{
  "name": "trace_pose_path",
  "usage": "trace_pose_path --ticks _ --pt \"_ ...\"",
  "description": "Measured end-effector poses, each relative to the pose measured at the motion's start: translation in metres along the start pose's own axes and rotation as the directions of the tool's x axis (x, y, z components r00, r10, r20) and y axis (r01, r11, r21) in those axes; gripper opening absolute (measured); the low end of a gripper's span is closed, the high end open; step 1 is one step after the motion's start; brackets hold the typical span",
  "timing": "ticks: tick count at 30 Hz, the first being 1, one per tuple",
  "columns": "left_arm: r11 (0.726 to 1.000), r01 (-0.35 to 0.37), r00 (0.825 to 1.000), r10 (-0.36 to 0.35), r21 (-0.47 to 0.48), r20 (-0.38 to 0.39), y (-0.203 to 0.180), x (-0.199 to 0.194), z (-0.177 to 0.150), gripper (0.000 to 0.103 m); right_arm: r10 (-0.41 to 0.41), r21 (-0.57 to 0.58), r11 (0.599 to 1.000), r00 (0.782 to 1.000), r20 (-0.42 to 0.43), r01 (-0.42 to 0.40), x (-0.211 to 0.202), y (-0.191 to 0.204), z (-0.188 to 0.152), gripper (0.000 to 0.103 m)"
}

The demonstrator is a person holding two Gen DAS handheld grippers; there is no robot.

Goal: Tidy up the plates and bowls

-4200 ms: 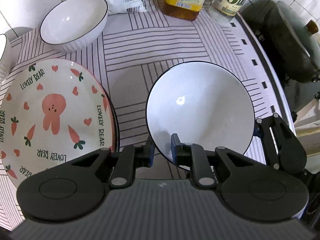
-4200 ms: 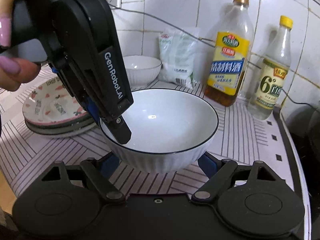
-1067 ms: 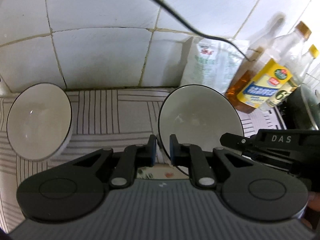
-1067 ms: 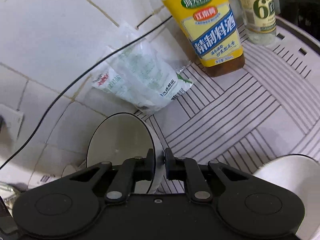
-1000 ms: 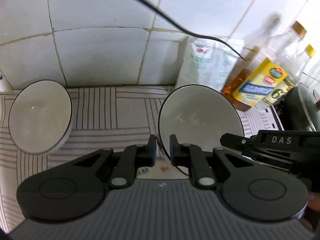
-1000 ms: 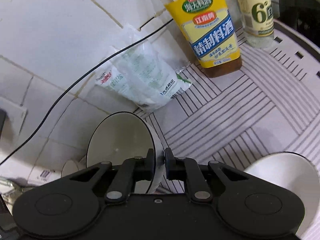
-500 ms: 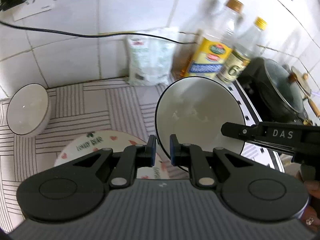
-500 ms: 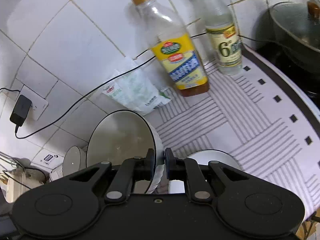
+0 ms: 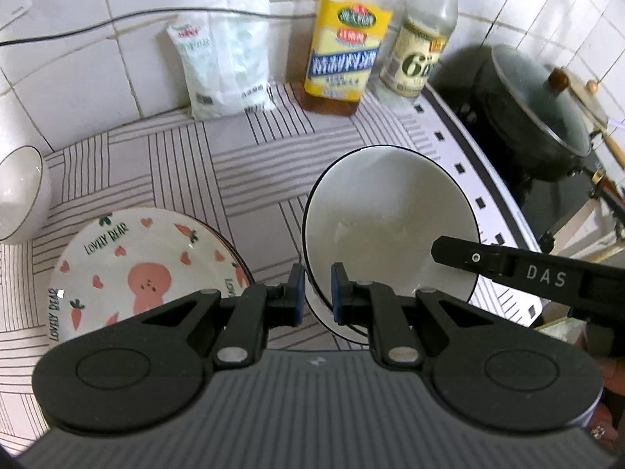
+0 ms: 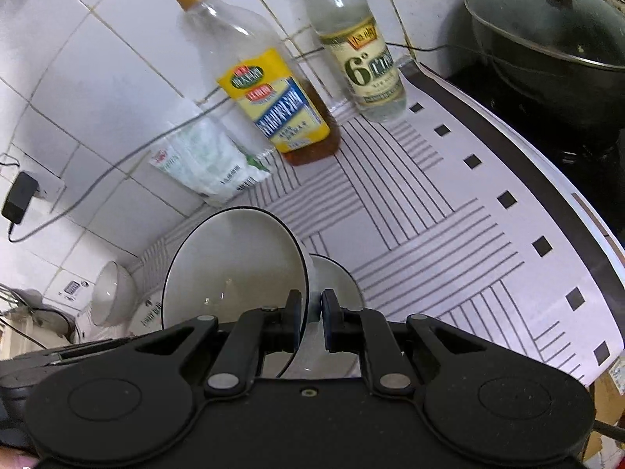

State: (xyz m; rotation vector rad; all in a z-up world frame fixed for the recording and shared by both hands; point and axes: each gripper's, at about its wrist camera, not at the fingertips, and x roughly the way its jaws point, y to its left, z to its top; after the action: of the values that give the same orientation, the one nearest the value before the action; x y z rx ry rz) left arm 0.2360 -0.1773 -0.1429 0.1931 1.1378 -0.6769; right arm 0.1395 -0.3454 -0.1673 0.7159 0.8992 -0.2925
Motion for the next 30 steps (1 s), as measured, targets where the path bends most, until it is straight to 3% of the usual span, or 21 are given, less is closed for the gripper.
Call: trace_pose_path --ticks 9,15,21,27,30 --pt "0.999 -0.028 0.996 0.026 -0.028 -0.084 -0.005 0.015 -0.001 0.012 -0.011 -0.111 0.994 1.0 -0.025 0.008 0.008 -0.004 -0.001 0.014" --pt "0.998 -0.047 0.984 0.038 -0.051 -0.175 -0.007 0.029 0.005 0.012 -0.051 -0.232 0.972 0.998 -0.021 0.045 0.012 0.002 -0.003 0.014" --pt "0.995 -0.076 0.975 0.062 -0.06 -0.214 -0.009 0.037 0.002 0.011 -0.117 -0.419 0.902 0.993 0.005 0.108 0.018 0.016 -0.013 0.015" --pt "0.991 -0.086 0.976 0.063 -0.104 -0.207 -0.006 0.038 0.004 0.014 -0.142 -0.537 0.83 0.988 0.053 0.148 0.021 0.025 -0.018 0.019" --pt "0.989 -0.064 0.979 0.036 -0.137 -0.202 -0.004 0.032 0.006 0.02 -0.156 -0.553 0.818 0.986 0.056 0.16 0.021 0.026 -0.017 0.019"
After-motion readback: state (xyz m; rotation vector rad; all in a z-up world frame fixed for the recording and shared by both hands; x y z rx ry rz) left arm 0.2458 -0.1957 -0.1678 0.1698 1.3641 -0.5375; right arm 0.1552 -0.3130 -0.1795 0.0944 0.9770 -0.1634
